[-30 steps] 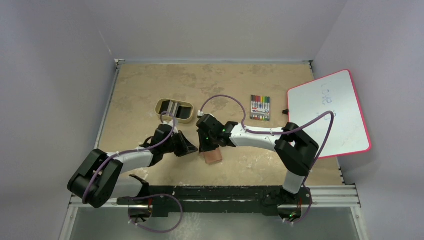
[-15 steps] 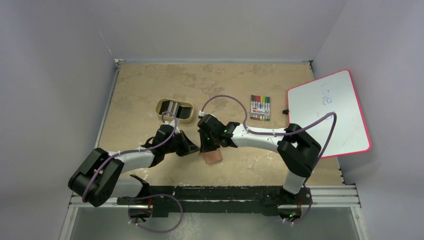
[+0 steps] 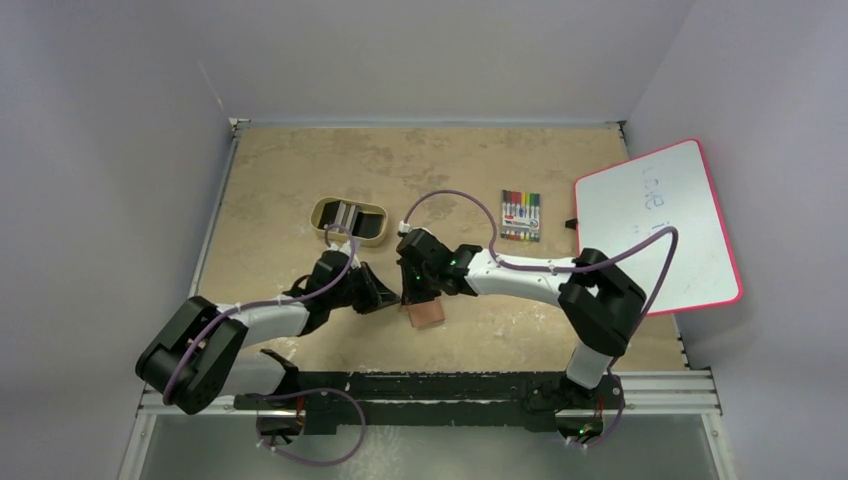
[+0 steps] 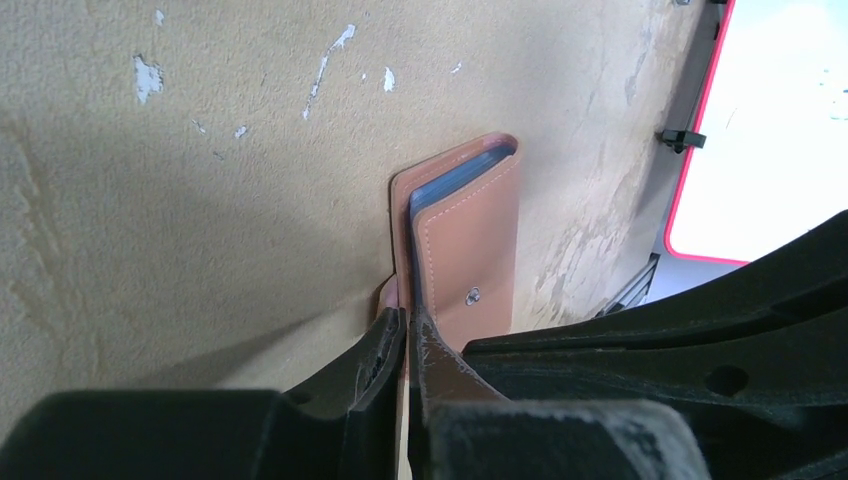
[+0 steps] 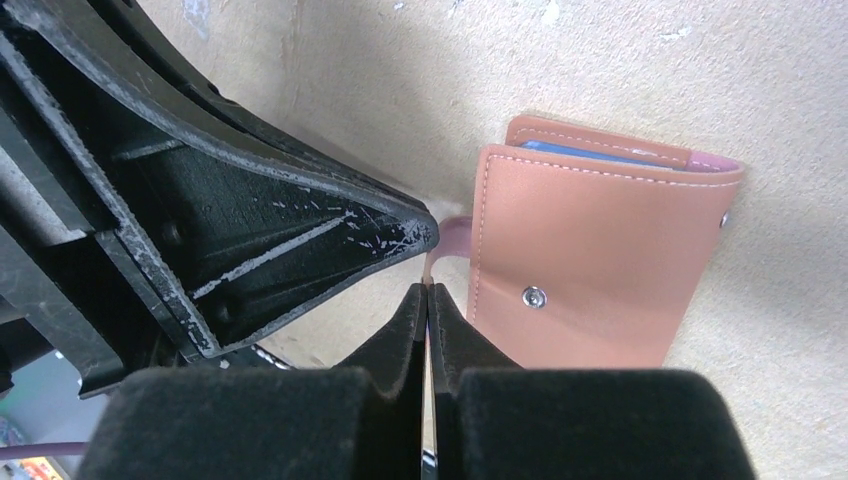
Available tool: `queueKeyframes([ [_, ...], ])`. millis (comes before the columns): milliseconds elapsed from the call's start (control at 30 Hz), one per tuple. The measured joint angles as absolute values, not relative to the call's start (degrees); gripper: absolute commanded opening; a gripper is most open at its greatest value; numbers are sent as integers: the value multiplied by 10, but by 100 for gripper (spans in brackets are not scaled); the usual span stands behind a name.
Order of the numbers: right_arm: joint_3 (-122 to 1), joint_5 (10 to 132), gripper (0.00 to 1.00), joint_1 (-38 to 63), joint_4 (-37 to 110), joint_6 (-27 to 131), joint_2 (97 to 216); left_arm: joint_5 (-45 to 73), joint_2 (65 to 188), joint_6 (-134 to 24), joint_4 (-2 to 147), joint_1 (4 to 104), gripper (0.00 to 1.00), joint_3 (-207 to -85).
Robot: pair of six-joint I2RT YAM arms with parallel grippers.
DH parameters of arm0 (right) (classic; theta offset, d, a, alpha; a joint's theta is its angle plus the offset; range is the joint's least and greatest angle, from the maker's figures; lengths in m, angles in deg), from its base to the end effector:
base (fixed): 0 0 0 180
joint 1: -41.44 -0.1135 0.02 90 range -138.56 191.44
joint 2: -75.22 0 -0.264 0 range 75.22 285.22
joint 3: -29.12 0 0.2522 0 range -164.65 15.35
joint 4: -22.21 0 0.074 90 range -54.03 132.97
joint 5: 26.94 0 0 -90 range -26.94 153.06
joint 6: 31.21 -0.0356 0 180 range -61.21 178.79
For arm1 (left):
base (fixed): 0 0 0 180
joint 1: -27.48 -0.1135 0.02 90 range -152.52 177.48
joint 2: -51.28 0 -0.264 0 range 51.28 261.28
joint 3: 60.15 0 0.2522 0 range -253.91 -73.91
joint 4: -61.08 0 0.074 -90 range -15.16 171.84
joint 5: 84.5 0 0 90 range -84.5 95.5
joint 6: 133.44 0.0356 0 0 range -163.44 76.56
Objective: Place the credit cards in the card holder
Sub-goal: Close the card holder at the center of the board.
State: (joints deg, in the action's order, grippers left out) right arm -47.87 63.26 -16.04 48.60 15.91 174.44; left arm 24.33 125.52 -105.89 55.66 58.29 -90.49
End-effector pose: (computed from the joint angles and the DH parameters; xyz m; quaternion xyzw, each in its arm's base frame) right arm 0.1978 0.3105 0.1964 -0.1195 0.9278 0.2724 0.2250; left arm 0.1782 -0.1196 0.1257 -0.1738 0.8742 -0.4128 0.1873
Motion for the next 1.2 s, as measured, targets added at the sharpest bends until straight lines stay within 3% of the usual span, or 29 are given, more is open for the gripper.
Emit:
queueKeyframes([
  [400, -455, 609, 0, -159, 487, 173, 1713, 230, 1237, -1059, 563, 584, 19, -906],
  [1200, -406, 589, 0, -124, 465, 195, 1693, 226, 1284, -1058, 544, 641, 26, -939],
])
